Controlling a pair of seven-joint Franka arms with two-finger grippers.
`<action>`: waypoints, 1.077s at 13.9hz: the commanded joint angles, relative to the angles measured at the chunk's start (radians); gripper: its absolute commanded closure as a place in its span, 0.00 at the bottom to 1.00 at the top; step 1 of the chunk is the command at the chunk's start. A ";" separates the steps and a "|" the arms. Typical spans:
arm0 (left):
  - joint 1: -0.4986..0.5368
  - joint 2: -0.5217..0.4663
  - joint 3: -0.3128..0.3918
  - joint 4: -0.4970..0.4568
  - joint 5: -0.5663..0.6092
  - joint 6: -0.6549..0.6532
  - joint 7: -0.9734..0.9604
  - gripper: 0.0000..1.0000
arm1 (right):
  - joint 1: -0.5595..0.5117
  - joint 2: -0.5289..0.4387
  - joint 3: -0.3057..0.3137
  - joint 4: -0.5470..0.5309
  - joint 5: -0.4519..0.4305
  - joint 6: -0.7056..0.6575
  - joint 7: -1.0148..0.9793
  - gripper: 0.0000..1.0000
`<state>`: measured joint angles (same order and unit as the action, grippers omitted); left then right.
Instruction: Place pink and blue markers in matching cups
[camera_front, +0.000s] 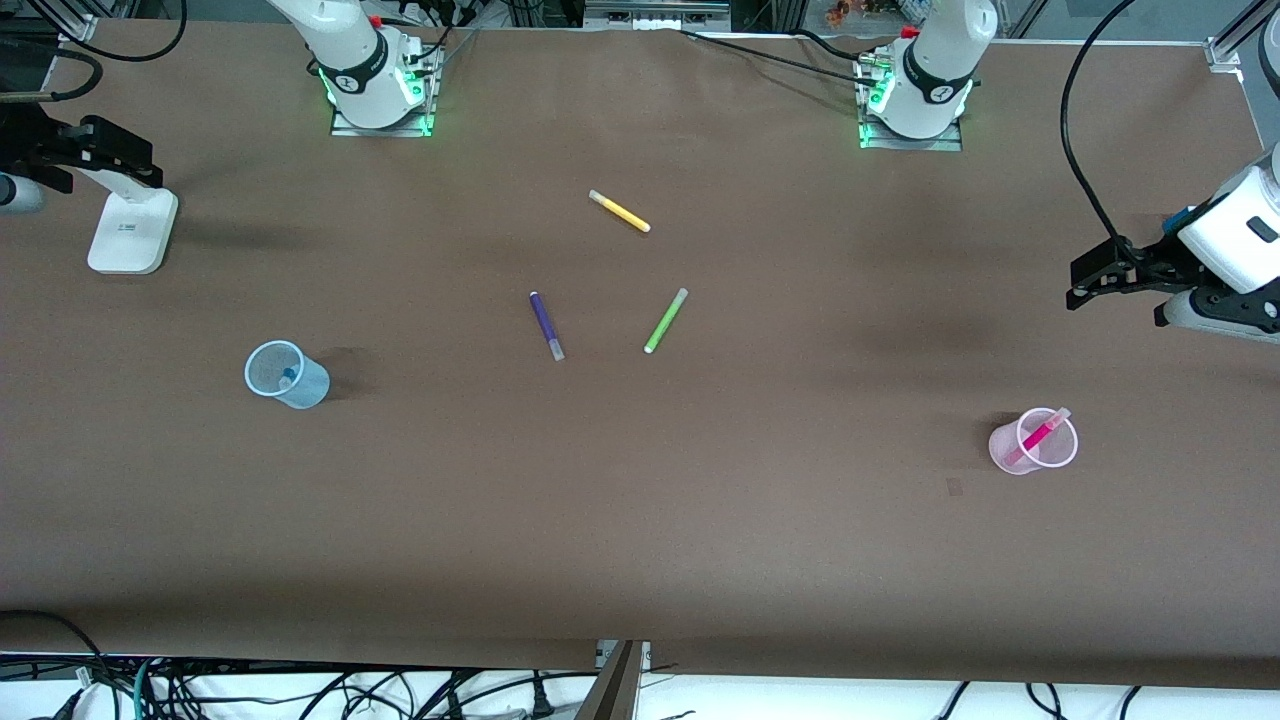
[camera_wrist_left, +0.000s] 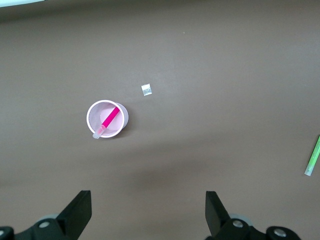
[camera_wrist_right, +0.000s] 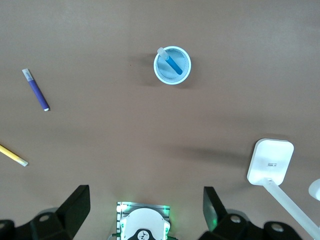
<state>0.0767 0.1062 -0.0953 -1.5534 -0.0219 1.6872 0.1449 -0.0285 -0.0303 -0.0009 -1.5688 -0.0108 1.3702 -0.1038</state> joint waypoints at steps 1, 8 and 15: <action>0.018 -0.005 -0.003 0.010 -0.026 -0.006 0.016 0.00 | -0.004 0.023 0.002 0.038 -0.012 -0.016 0.012 0.00; 0.038 0.001 -0.011 0.006 -0.026 -0.008 0.044 0.00 | -0.004 0.024 0.002 0.039 -0.014 -0.017 0.012 0.00; -0.018 -0.005 0.032 0.004 -0.024 -0.024 0.047 0.00 | -0.004 0.024 0.002 0.038 -0.014 -0.016 0.010 0.00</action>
<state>0.0977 0.1088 -0.0965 -1.5524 -0.0219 1.6829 0.1662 -0.0290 -0.0159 -0.0010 -1.5566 -0.0111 1.3702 -0.1037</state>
